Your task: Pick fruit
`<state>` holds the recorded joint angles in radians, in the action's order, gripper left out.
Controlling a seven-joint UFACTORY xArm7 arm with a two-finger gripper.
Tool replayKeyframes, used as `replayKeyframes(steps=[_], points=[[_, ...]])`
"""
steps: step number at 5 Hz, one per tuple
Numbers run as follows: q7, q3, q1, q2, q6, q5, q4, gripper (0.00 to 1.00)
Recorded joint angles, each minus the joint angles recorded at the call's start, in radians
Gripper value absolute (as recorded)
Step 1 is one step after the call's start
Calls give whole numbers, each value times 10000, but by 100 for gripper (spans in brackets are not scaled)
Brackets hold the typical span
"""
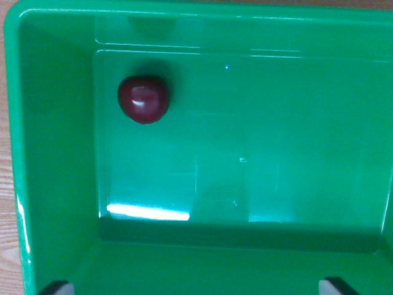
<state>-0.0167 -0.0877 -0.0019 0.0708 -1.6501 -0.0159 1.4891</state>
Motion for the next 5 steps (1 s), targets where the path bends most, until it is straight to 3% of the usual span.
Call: replayKeyframes(steps=[5], points=[[77,-14,16,78,287,1,-143,0]])
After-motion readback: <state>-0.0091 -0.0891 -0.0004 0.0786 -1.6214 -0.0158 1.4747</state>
